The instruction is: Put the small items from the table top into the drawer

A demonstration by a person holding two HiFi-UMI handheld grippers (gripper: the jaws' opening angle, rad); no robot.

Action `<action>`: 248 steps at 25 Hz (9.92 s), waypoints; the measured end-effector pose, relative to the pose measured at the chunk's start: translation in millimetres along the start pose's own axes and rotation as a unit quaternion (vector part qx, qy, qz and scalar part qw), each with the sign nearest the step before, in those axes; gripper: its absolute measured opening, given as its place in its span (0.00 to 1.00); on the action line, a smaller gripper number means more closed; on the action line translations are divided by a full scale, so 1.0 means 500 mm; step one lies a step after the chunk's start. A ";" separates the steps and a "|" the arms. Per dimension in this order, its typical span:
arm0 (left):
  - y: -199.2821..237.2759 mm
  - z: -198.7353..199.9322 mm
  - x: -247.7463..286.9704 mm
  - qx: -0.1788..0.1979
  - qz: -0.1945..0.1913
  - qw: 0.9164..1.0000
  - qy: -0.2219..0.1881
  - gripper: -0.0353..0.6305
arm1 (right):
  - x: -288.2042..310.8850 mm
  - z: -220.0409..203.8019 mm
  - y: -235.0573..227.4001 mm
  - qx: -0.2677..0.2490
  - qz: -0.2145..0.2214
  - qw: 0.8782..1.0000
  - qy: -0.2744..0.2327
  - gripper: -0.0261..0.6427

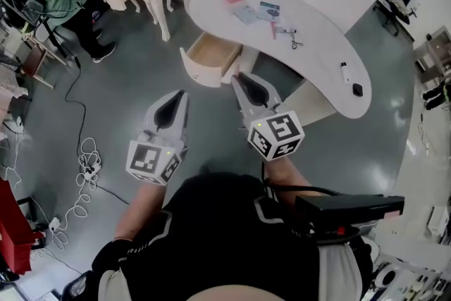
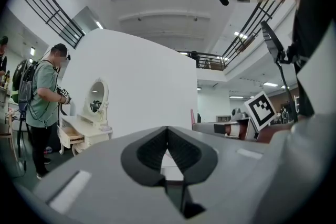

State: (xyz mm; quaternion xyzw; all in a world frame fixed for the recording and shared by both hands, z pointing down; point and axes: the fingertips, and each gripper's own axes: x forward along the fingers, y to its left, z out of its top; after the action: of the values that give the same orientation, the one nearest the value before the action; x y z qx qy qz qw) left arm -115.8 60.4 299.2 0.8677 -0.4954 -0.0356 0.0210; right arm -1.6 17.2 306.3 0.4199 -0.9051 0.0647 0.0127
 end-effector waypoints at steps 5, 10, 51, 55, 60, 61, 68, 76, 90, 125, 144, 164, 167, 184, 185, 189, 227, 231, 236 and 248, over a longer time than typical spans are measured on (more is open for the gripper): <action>0.054 -0.013 0.005 -0.013 0.002 1.000 0.001 0.05 | 0.045 0.001 0.024 -0.002 -0.003 1.000 0.007 0.11; 0.071 -0.032 0.034 -0.023 -0.008 1.000 0.010 0.05 | 0.071 -0.005 0.002 -0.002 -0.011 1.000 0.015 0.11; 0.254 -0.054 0.594 0.004 0.026 0.996 0.082 0.05 | 0.466 0.020 -0.416 0.033 0.085 0.995 0.029 0.11; 0.293 -0.062 0.603 -0.001 0.018 0.996 0.084 0.05 | 0.507 0.013 -0.411 0.035 0.078 0.996 0.032 0.11; 0.371 -0.068 0.603 -0.007 0.004 0.996 0.086 0.05 | 0.576 0.009 -0.392 0.038 0.060 0.997 0.038 0.11; 0.385 -0.070 0.603 -0.007 -0.002 0.996 0.088 0.05 | 0.588 0.010 -0.387 0.040 0.055 0.997 0.039 0.11; 0.478 -0.064 0.599 -0.011 -0.041 0.996 0.084 0.05 | 0.668 0.023 -0.347 0.033 0.023 0.999 0.032 0.11; 0.561 -0.079 0.590 -0.019 -0.092 0.993 0.078 0.05 | 0.721 -0.015 -0.310 0.006 -0.007 0.999 0.051 0.11; 0.579 -0.202 0.657 -0.026 -0.143 0.981 0.129 0.05 | 0.740 -0.214 -0.361 -0.004 0.006 0.987 0.162 0.11; 0.569 -0.674 0.624 -0.046 -0.128 0.929 0.344 0.05 | 0.753 -0.819 -0.335 -0.109 0.162 0.877 0.439 0.11; 0.561 -0.649 0.598 -0.054 -0.092 0.937 0.334 0.05 | 0.793 -0.981 -0.380 -0.162 0.182 0.816 0.524 0.11; 0.580 -0.678 0.581 -0.073 -0.079 0.931 0.350 0.05 | 0.827 -1.068 -0.418 -0.159 0.150 0.790 0.572 0.12; 0.574 -0.682 0.591 -0.081 -0.081 0.929 0.352 0.05 | 0.829 -1.071 -0.417 -0.153 0.145 0.791 0.574 0.12; 0.559 -0.693 0.609 -0.074 -0.096 0.920 0.372 0.05 | 0.826 -1.023 -0.404 -0.151 0.121 0.814 0.548 0.25; 0.559 -0.691 0.611 -0.073 -0.097 0.921 0.370 0.05 | 0.827 -1.015 -0.402 -0.152 0.121 0.816 0.544 0.24; 0.551 -0.684 0.620 -0.067 -0.103 0.922 0.366 0.05 | 0.830 -0.978 -0.387 -0.154 0.129 0.826 0.526 0.19; 0.536 -0.474 0.713 -0.034 -0.097 0.955 0.278 0.05 | 0.777 -0.442 -0.351 -0.019 0.037 0.947 0.319 0.04; 0.566 -0.428 0.735 -0.023 -0.066 0.967 0.247 0.05 | 0.775 -0.390 -0.360 -0.012 0.034 0.956 0.292 0.04; 0.569 -0.372 0.740 -0.019 -0.070 0.975 0.212 0.05 | 0.774 -0.322 -0.366 -0.003 0.030 0.967 0.252 0.04; 0.554 -0.229 0.757 0.015 -0.099 0.987 0.123 0.05 | 0.753 -0.131 -0.413 -0.012 -0.033 0.992 0.125 0.04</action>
State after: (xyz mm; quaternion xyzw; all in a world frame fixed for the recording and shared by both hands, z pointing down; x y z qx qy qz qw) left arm -152.5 -406.4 417.6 0.9102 -0.4016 0.0774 0.0652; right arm -90.2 -392.0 422.2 0.4376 -0.8830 0.1057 0.1327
